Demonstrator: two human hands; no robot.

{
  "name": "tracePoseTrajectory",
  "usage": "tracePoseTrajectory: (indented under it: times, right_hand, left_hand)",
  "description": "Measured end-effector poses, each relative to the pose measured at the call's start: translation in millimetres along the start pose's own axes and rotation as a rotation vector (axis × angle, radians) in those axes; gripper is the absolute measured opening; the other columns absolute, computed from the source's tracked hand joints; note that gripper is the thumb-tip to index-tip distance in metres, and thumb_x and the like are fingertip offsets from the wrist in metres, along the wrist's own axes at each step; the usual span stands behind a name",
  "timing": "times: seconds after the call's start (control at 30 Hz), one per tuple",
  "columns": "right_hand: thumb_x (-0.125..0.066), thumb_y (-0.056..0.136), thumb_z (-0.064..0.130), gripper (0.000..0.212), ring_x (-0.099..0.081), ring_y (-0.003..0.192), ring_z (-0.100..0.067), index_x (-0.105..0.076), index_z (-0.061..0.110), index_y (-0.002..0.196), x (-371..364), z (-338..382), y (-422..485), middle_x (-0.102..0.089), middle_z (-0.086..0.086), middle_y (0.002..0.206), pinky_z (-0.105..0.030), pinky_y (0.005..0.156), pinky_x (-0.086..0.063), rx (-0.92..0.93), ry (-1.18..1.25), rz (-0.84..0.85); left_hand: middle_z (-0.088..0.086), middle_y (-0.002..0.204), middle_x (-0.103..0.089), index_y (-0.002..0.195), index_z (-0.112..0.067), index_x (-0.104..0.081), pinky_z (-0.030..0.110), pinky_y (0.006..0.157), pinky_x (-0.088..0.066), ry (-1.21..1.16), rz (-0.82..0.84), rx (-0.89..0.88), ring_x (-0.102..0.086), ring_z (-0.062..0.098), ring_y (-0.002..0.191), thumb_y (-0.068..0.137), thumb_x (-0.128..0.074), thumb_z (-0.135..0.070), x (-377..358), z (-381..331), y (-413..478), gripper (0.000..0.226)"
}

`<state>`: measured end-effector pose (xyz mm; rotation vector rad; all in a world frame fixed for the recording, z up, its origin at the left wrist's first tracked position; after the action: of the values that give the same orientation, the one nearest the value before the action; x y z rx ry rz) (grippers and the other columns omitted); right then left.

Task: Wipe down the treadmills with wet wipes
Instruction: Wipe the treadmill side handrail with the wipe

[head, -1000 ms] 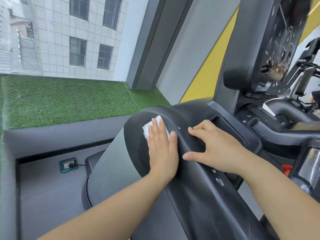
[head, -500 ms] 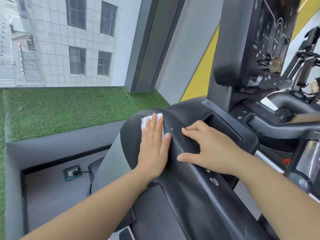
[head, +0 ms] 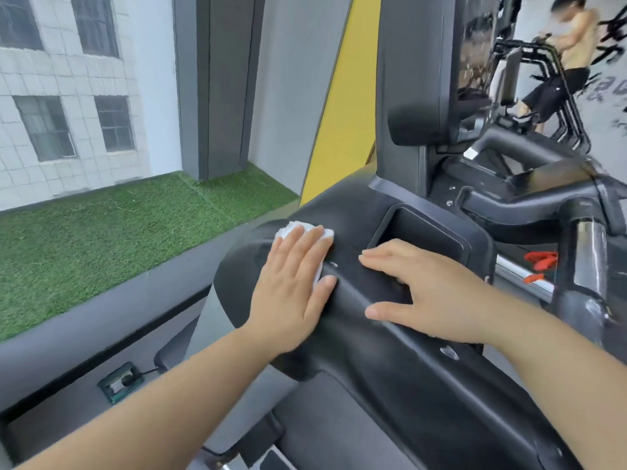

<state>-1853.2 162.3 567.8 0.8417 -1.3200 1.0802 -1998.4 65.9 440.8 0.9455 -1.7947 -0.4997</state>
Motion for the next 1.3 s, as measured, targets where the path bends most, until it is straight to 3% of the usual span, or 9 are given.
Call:
tracePoseTrajectory:
  times: [0.1,0.17,0.3,0.5,0.6,0.73,1.0,1.2,1.3]
  right_hand:
    - [-0.064,0.084,0.049,0.072,-0.027,0.112,0.018,-0.03,0.038,0.146,-2,0,-6,-0.024,0.033,0.146,0.004,0.084,-0.022,-0.075,0.057,-0.006]
    - [-0.064,0.084,0.049,0.072,-0.024,0.117,0.019,-0.03,0.038,0.146,-6,2,-9,-0.023,0.032,0.148,0.0,0.09,-0.02,-0.116,0.065,-0.032]
    - [-0.063,0.085,0.047,0.07,-0.025,0.126,0.015,-0.031,0.037,0.146,-14,10,-14,-0.025,0.03,0.147,-0.007,0.099,-0.021,-0.228,0.096,-0.109]
    - [-0.051,0.086,0.057,0.072,-0.017,0.132,0.011,-0.017,0.043,0.148,-27,26,-41,-0.016,0.038,0.143,-0.022,0.107,-0.03,-0.413,0.091,-0.196]
    - [-0.056,0.079,0.06,0.074,-0.015,0.115,0.016,-0.026,0.043,0.144,-39,27,-69,-0.022,0.041,0.124,-0.019,0.092,-0.032,-0.559,0.122,-0.331]
    - [-0.066,0.07,0.054,0.074,-0.022,0.115,0.009,-0.043,0.037,0.138,-55,32,-101,-0.032,0.034,0.119,-0.022,0.089,-0.027,-0.722,0.158,-0.482]
    - [-0.075,0.071,0.045,0.062,-0.036,0.104,0.006,-0.054,0.036,0.129,-60,31,-102,-0.036,0.029,0.114,-0.017,0.08,-0.029,-0.796,0.234,-0.518]
    - [-0.074,0.072,0.049,0.063,-0.037,0.107,0.002,-0.053,0.037,0.13,-58,31,-102,-0.038,0.024,0.112,-0.017,0.083,-0.028,-0.794,0.237,-0.513]
    - [-0.075,0.072,0.049,0.063,-0.038,0.107,0.001,-0.053,0.036,0.13,-55,31,-101,-0.039,0.022,0.111,-0.015,0.085,-0.028,-0.789,0.23,-0.496]
  left_hand:
    - [0.004,0.145,-0.042,0.141,-0.01,-0.042,0.036,0.117,-0.006,-0.049,0.026,0.101,-0.025,0.023,0.138,0.099,-0.007,-0.053,5,8,8,0.069]
    - [0.004,0.147,-0.039,0.142,-0.011,-0.037,0.039,0.117,-0.005,-0.056,0.069,0.056,-0.023,0.026,0.139,0.099,-0.009,-0.053,3,1,3,0.067]
    - [0.005,0.15,-0.033,0.144,-0.01,-0.033,0.042,0.118,-0.008,0.003,0.148,-0.222,-0.023,0.03,0.141,0.101,-0.014,-0.048,5,0,-6,0.059]
    - [0.008,0.148,-0.039,0.144,-0.006,-0.034,0.036,0.117,-0.003,0.016,0.133,-0.125,-0.026,0.027,0.139,0.101,-0.011,-0.046,21,21,19,0.062]
    - [0.013,0.146,-0.04,0.14,-0.002,-0.04,0.04,0.116,-0.012,0.051,0.13,-0.166,-0.032,0.032,0.137,0.102,-0.012,-0.041,16,17,20,0.061]
    - [0.015,0.14,-0.048,0.135,0.0,-0.048,0.046,0.113,-0.021,0.073,0.146,-0.184,-0.041,0.035,0.131,0.102,-0.012,-0.039,9,12,16,0.062]
    - [0.014,0.137,-0.051,0.133,-0.001,-0.051,0.044,0.114,-0.023,0.075,0.157,-0.472,-0.042,0.032,0.129,0.101,-0.019,-0.043,2,-12,8,0.062]
    - [0.013,0.135,-0.053,0.131,-0.001,-0.054,0.043,0.114,-0.022,0.09,0.139,-0.344,-0.044,0.033,0.129,0.1,-0.017,-0.045,5,-20,10,0.065]
    - [0.013,0.137,-0.052,0.132,-0.001,-0.053,0.044,0.114,-0.022,0.068,0.17,-0.45,-0.042,0.032,0.129,0.1,-0.018,-0.046,-2,-45,-3,0.064]
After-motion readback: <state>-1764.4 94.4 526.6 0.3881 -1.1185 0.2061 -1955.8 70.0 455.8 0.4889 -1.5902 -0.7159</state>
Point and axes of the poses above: each hand's wrist, its own y-axis towards the middle knuckle, its own x-axis out of the back of the hand, z = x × y, the point moved 1 cm from there along y, towards the middle knuckle
